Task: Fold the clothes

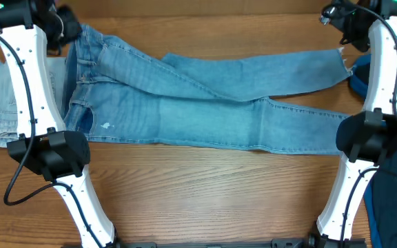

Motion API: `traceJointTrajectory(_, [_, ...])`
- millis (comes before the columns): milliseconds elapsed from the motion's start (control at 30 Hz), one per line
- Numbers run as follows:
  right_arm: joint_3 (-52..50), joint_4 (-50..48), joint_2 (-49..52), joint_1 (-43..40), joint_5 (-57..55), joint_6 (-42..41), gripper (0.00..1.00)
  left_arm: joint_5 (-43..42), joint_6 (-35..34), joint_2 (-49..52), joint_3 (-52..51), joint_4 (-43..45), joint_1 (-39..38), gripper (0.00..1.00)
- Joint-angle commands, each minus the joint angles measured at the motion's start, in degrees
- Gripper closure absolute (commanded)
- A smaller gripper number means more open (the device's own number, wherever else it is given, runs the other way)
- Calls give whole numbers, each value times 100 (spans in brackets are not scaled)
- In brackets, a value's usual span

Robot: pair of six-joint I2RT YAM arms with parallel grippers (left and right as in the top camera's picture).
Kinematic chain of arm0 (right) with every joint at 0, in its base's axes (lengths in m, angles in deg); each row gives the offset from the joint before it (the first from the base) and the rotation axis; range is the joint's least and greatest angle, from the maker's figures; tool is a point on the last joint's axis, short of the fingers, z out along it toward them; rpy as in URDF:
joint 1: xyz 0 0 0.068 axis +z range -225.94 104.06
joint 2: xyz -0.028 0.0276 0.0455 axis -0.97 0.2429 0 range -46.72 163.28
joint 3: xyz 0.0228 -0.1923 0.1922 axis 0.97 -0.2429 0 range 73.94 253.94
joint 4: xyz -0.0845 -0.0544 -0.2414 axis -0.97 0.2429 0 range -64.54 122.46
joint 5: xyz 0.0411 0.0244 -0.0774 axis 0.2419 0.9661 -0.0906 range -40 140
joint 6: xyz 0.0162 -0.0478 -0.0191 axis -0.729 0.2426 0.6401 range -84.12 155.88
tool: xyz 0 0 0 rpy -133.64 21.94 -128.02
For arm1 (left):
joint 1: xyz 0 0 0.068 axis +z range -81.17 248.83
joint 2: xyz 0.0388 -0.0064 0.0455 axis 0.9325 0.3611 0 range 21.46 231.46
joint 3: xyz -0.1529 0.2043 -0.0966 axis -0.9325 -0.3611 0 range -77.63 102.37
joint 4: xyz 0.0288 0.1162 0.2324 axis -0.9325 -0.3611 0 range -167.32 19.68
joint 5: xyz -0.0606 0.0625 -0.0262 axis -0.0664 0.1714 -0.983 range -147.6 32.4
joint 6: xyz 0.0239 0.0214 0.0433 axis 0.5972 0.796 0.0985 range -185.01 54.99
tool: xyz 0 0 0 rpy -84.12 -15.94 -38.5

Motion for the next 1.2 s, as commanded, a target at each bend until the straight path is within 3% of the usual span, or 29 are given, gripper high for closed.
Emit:
traceJointTrajectory(0, [684,796,-162,-52,-85,20,8,295,-63,-4,107,-575,-55,96])
traceJointTrajectory(133, [1207,1738,-199,-50,-85,7,14,494,-144,-219,107,-1231,-87,96])
traceJointTrajectory(200, [1211,1735,-330,-50,-61,-61,21,555,-236,-448,105,-1443,-138,96])
traceJointTrajectory(400, [916,1738,-1392,-39,474,-125,26,581,-238,-1718,-144,-1443,-785,96])
traceJointTrajectory(533, [-1189,1735,-3023,-39,299,87,25,861,-516,-2968,-1434,-1443,-1316,96])
traceJointTrajectory(667, [-3670,1644,-4345,-42,-621,-136,22,2033,-1231,-3930,-3447,-1388,-1506,96])
traceJointTrajectory(700, [-4181,1515,-4509,-42,-643,-133,26,2194,-1279,-4065,-3947,-1263,-1499,96])
traceJointTrajectory(733, [-4920,1235,-4647,-39,-623,-133,37,2227,-1274,-4151,-4446,-1040,-1482,96])
traceJointTrajectory(833, [-6282,326,-4631,-39,-588,-131,92,2221,-1113,-4157,-5799,138,-1370,96])
traceJointTrajectory(867, [-6636,57,-4631,-39,-470,-131,96,2203,-1058,-4157,-6166,540,-1296,96])
traceJointTrajectory(1000, [-7779,-968,-4631,-39,-420,-109,96,1801,-487,-4148,-7257,1784,-942,96])
traceJointTrajectory(1167, [-8229,-1965,-4605,-39,-426,142,96,1738,-490,-3998,-8437,3281,-577,96])
